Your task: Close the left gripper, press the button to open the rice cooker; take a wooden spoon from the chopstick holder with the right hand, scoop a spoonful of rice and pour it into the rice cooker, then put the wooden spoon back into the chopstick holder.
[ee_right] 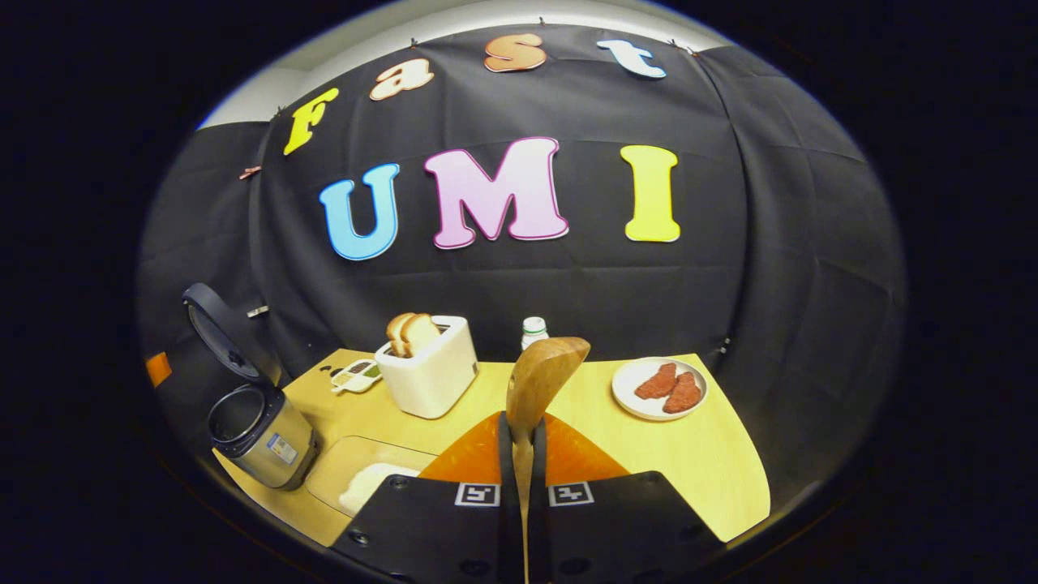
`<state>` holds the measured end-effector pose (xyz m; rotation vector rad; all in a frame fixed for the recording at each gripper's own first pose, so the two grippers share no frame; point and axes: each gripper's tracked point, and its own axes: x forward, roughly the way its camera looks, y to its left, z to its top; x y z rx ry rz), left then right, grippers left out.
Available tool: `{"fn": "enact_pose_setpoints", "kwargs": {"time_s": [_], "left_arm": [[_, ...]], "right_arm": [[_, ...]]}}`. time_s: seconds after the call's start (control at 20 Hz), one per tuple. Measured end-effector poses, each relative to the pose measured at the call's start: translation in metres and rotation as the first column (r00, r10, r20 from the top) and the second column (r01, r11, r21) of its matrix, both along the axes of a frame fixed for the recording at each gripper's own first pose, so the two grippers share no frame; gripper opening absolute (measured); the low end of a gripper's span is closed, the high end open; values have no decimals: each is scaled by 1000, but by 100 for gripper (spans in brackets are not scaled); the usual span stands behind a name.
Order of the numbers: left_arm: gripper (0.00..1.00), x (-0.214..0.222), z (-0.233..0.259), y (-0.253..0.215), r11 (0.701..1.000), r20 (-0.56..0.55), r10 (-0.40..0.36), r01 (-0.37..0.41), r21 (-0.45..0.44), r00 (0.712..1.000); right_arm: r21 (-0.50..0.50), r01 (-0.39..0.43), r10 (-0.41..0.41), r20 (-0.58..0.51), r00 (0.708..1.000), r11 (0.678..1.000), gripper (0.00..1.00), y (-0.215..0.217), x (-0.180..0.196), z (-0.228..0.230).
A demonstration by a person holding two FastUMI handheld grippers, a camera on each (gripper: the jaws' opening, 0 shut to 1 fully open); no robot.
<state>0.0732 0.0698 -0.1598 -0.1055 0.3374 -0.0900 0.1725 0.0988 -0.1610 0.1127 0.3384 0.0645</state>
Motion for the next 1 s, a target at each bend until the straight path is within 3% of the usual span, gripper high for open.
{"fn": "enact_pose_setpoints", "kwargs": {"time_s": [0.35,1.0], "left_arm": [[83,1,-1,-6,1000,-6,-15,15,-1,1000],[83,4,-3,0,1000,-17,0,0,0,1000]], "right_arm": [[-40,66,-68,-60,996,997,7,-32,-3,-33],[-47,75,-83,-183,980,996,7,-30,-33,-78]]}}
